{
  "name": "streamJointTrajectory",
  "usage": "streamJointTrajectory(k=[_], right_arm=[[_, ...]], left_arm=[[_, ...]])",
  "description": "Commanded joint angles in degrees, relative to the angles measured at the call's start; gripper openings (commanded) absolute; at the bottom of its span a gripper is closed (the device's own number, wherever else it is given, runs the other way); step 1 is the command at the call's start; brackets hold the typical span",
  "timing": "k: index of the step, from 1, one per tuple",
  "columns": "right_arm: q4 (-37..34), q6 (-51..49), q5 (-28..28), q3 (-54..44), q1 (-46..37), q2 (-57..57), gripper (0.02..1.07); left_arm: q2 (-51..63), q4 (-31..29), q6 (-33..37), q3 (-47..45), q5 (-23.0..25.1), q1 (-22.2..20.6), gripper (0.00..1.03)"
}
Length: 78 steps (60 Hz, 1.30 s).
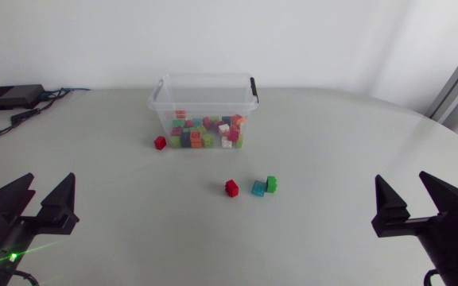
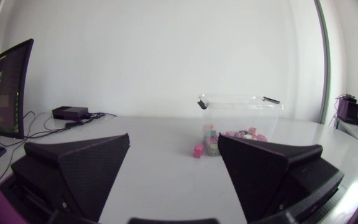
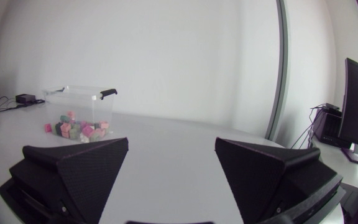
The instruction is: Place the duplo bricks in the container
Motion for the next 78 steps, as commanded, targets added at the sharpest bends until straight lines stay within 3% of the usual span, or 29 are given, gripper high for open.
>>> streamJointTrajectory(k=[1,37,55,78], right_arm=[[-0.08,0.03,0.14,-1.10,0.80,-0.30,1.03],[0.27,0.12,0.23,-0.93,0.63,-0.38,1.03],[-0.78,0.38,0.23,3.91,0.27,0.14,1.03],[0.62,-0.06,-0.48,14.80,0.80,16.58,1.03]], left_arm=[[-0.65,0.21,-1.31,-0.95,0.00,-0.35,0.99],[-0.65,0.03,-1.31,-0.60,-0.09,-0.26,0.99],[0.32,-2.78,-1.31,5.29,0.00,0.00,0.99],[23.08,0.65,-1.75,17.59,0.00,-3.60,0.99]])
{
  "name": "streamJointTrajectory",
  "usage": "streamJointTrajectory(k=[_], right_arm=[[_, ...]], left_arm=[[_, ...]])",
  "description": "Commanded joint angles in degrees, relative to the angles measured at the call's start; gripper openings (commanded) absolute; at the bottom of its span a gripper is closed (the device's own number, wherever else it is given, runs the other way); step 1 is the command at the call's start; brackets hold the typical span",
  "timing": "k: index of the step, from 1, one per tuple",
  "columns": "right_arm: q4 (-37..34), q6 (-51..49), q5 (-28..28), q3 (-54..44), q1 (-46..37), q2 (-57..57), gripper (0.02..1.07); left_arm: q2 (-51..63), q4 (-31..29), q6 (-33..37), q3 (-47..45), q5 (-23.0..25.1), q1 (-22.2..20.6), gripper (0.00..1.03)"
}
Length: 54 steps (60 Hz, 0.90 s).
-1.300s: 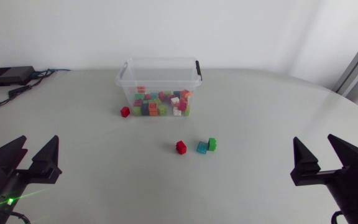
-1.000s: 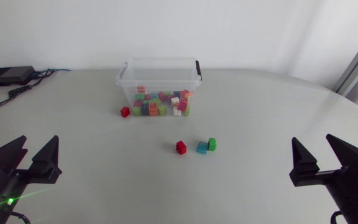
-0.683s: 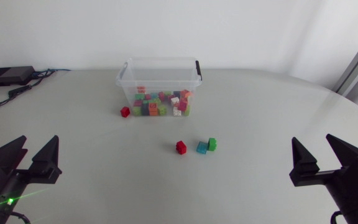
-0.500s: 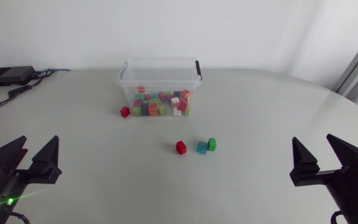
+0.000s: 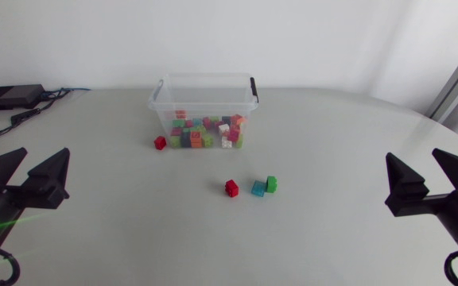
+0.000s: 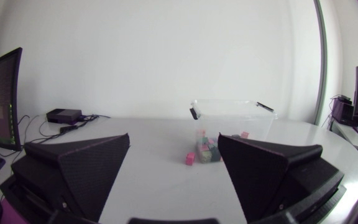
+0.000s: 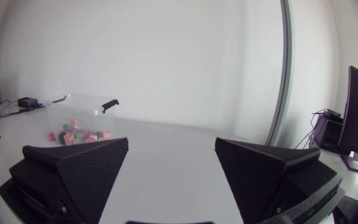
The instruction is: Place the duplo bricks in the container
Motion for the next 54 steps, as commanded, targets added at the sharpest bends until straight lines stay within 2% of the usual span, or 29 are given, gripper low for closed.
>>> streamJointTrajectory(k=[1,18,27,33,41,46,49,54], right_arm=[[1.06,-0.06,-0.35,3.64,0.21,4.78,1.03],[0.45,-0.32,-0.43,8.91,0.83,14.80,1.03],[0.27,-0.32,-0.43,9.79,0.92,18.49,1.03],[-0.17,-0.23,-0.61,9.97,1.35,20.34,1.03],[-0.96,-0.32,-0.26,10.14,1.88,21.66,1.02],[-1.31,-0.23,-0.61,10.23,1.97,22.45,1.02],[-2.19,-0.23,-0.35,10.41,2.41,22.71,1.02],[-2.37,-0.06,-0.26,10.58,3.55,22.89,1.02]], left_arm=[[7.11,0.95,-1.82,4.59,0.00,-1.29,0.99],[28.47,0.25,-2.52,15.14,0.09,-3.04,0.97],[38.31,-1.77,2.14,20.85,0.35,-3.13,0.96],[46.49,-6.52,2.58,26.04,0.44,-2.96,0.96],[59.67,-19.96,3.81,37.03,2.81,-1.02,0.96],[65.56,-22.51,10.23,40.89,2.90,-0.67,0.96],[68.46,-23.22,11.10,42.47,3.43,-0.49,0.96],[72.24,-22.60,11.90,43.71,7.91,0.56,0.96]])
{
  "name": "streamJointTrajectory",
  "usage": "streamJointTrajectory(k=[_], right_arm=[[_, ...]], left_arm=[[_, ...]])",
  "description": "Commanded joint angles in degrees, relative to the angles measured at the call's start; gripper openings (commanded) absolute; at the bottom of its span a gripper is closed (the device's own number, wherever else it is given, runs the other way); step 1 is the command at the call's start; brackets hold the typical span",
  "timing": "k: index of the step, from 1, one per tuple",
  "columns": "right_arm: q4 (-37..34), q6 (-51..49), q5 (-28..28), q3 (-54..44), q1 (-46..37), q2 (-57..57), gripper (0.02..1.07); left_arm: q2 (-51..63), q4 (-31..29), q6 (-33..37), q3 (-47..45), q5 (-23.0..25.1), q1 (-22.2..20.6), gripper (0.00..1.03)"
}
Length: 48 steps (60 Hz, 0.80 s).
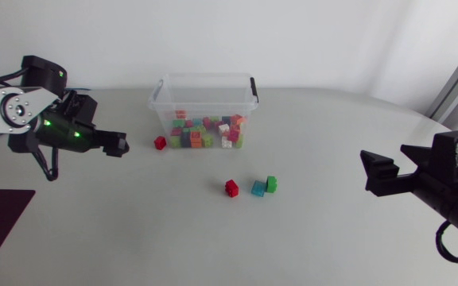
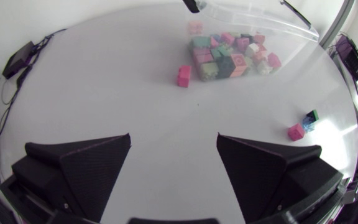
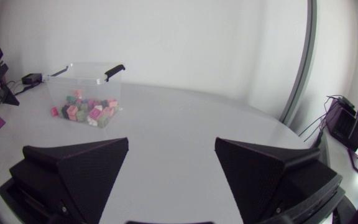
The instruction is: Place the duplo bricks in the container
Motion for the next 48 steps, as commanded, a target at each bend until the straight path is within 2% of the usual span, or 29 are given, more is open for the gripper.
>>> streamJointTrajectory(k=[1,10,23,31,44,48], right_arm=[[-0.73,0.03,0.14,1.90,1.30,0.66,1.02],[-1.08,0.47,0.14,2.70,2.27,4.53,1.02],[-5.83,0.21,0.05,5.24,5.26,8.83,1.02],[-10.83,-0.67,1.01,6.65,9.12,9.01,1.02],[-12.50,-5.24,-0.30,6.56,10.88,10.68,1.02],[-12.50,-7.18,-1.18,6.65,11.06,12.00,1.02]], left_arm=[[4.62,-0.52,2.67,2.44,3.34,1.04,0.96],[12.88,1.41,3.73,5.96,4.22,0.60,0.98],[20.26,14.33,4.87,6.13,6.42,-0.10,0.98],[25.45,18.46,5.13,8.15,6.42,-1.42,0.98],[30.81,24.08,5.13,10.00,6.51,-2.12,0.95],[32.21,27.34,5.05,9.91,6.60,-1.95,0.91]])
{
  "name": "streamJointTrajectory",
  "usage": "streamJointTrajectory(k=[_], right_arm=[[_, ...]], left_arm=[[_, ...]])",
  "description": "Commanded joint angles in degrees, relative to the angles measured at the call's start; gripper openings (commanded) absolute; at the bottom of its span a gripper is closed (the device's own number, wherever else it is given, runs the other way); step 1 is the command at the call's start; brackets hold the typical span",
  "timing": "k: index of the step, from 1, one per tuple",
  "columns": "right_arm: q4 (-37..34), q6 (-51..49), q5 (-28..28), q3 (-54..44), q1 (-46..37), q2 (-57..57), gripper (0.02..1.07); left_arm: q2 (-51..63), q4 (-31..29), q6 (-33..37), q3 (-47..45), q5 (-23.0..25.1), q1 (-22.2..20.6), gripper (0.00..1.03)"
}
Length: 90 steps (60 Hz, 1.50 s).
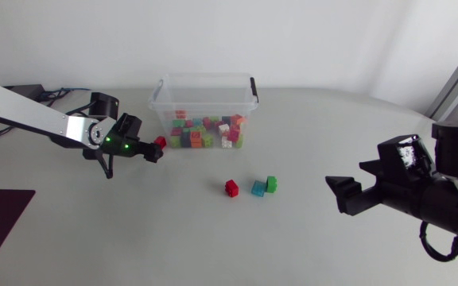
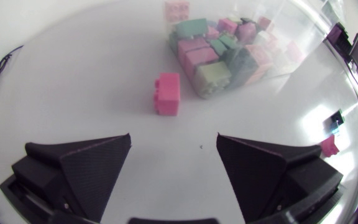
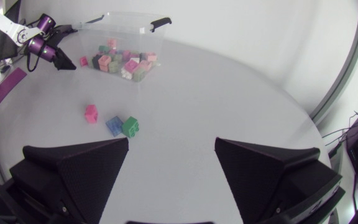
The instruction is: Place the duplo bricks in the container
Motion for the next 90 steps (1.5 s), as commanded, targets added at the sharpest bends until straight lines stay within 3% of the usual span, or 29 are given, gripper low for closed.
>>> streamJointTrajectory(k=[1,5,13,24,28,36,60,79,90], right_arm=[[-0.61,-2.96,-1.16,0.97,0.61,1.81,1.02],[-0.97,-4.28,-1.78,1.14,0.61,3.13,1.02],[-1.23,-6.39,-1.87,1.58,1.14,6.03,1.02],[-0.97,-7.27,-2.66,1.85,1.23,7.96,1.02],[-0.97,-7.35,-3.10,1.94,1.58,8.05,1.02],[-0.88,-9.99,-3.45,1.85,2.90,8.05,1.02],[-0.61,-11.75,-5.47,2.46,3.60,9.20,0.99],[5.10,-13.77,-7.23,4.04,3.86,18.07,0.96],[1.32,-19.48,-12.94,10.46,3.77,27.56,1.00]], left_arm=[[2.62,3.21,0.85,1.58,0.45,0.15,0.91],[3.85,5.58,0.58,1.50,0.63,0.50,0.88],[6.14,13.23,-0.38,0.09,6.17,2.17,0.77],[10.09,15.69,-0.47,1.06,6.61,2.09,0.76],[11.32,16.83,-0.56,1.23,6.61,2.00,0.69],[12.55,17.80,-0.47,1.67,6.61,1.38,0.68],[14.75,23.86,-0.03,0.18,6.52,-0.29,0.28],[9.13,25.36,-0.21,-4.74,6.61,2.17,0.23],[-1.86,23.78,1.02,-11.78,8.63,4.28,0.23]])
